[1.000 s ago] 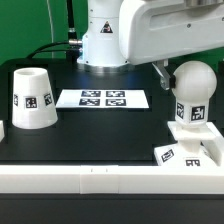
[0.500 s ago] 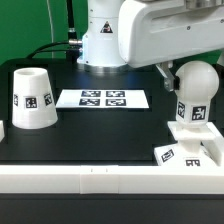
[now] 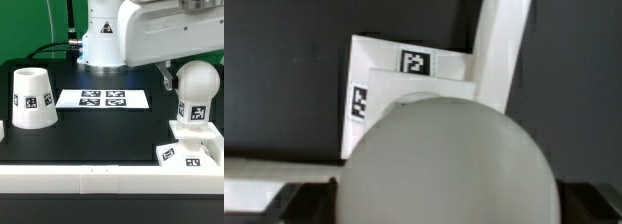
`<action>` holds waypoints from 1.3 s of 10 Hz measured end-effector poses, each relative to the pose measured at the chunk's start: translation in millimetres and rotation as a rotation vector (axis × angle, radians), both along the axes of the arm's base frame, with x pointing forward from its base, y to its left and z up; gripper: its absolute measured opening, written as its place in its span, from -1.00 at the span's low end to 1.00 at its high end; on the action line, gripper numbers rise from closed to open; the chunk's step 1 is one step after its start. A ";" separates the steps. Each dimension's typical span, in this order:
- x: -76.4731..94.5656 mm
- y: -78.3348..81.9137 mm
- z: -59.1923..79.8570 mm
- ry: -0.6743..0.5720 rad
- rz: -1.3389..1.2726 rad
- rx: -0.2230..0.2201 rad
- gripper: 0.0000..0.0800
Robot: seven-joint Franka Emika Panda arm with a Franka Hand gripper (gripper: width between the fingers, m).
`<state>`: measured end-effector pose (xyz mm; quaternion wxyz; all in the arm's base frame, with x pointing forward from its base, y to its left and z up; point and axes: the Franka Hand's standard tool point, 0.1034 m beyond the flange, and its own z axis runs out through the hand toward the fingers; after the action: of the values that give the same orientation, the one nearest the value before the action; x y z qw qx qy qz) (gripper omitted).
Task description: Assemble lamp
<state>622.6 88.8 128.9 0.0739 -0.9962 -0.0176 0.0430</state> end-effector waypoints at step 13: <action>3.8 4.0 -1.0 0.128 -1.062 -0.029 0.44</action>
Offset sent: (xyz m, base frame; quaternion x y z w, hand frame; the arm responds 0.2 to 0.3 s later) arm 0.0008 -0.0033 0.0002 0.0086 -0.0067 0.2029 0.9791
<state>626.4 92.8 127.9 0.0725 -0.8643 0.4940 0.0608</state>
